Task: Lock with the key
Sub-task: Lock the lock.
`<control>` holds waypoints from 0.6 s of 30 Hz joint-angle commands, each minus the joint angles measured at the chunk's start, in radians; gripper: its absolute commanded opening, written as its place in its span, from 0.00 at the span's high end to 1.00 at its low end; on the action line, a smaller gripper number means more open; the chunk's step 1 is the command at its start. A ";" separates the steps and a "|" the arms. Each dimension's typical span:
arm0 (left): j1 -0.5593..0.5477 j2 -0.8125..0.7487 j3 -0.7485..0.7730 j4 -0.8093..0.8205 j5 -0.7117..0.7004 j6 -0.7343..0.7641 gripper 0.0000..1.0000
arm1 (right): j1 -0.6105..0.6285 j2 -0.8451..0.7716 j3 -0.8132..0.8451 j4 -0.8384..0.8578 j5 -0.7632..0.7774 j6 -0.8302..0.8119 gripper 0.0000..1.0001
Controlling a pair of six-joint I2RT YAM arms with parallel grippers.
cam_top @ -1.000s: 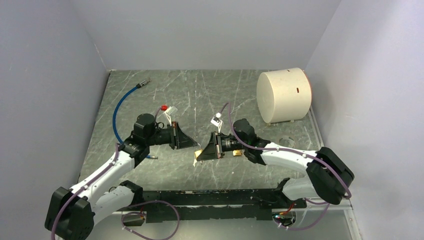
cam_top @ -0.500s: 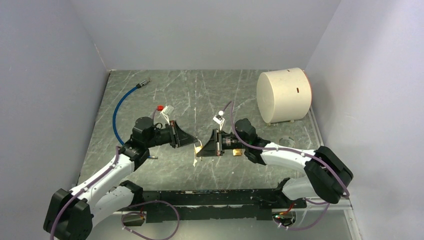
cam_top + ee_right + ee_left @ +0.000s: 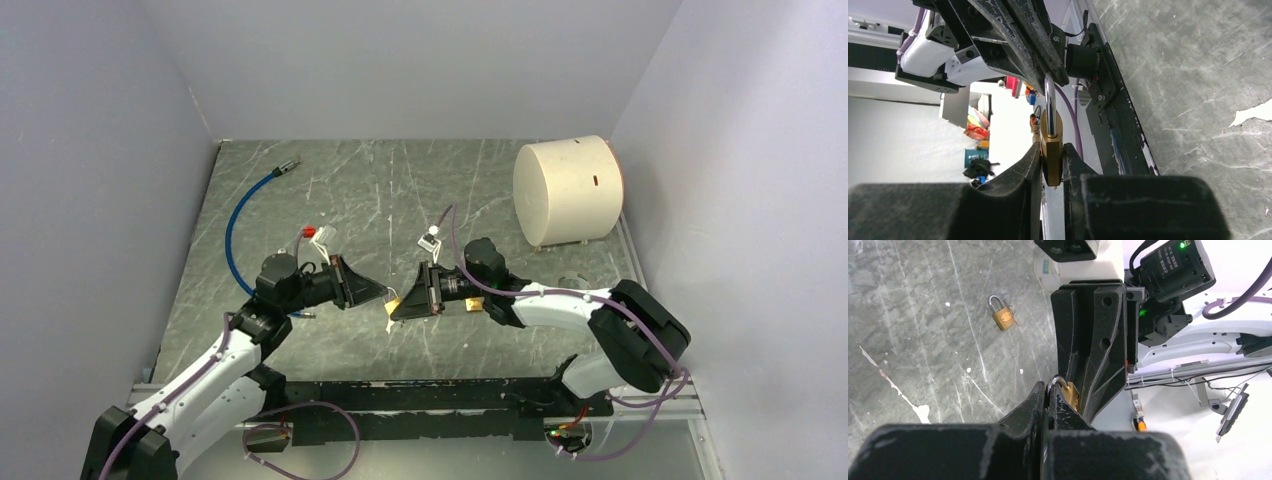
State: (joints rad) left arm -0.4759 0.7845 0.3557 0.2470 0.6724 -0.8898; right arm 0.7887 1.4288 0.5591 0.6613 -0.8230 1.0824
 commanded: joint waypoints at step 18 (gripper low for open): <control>-0.243 -0.105 -0.086 -0.032 0.251 -0.126 0.97 | -0.051 0.023 0.091 0.194 0.267 0.011 1.00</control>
State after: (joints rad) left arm -0.5850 0.7109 0.3012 0.2840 0.5621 -0.9478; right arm 0.7891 1.4475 0.5591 0.6811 -0.9195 1.0954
